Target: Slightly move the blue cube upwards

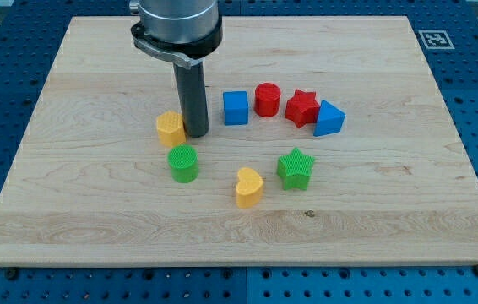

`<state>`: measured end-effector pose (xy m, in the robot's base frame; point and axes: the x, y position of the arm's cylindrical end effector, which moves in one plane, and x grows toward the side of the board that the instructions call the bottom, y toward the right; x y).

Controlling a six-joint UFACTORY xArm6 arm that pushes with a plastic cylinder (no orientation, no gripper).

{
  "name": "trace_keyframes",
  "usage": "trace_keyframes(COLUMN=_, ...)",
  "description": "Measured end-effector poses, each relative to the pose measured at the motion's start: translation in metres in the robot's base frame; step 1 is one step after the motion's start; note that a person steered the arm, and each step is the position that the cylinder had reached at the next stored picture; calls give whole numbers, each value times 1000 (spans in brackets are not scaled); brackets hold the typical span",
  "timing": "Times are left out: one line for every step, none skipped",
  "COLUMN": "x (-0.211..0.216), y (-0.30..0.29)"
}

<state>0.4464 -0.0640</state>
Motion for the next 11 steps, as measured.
trace_keyframes(x=0, y=25)
trace_keyframes(x=0, y=54)
trace_keyframes(x=0, y=57)
trace_keyframes(x=-1, y=49)
trace_keyframes(x=-10, y=48)
trace_keyframes(x=-10, y=60)
trace_keyframes(x=-10, y=83)
trace_keyframes(x=-12, y=89)
trace_keyframes(x=-19, y=79)
trace_keyframes(x=-23, y=64)
trace_keyframes(x=-28, y=62)
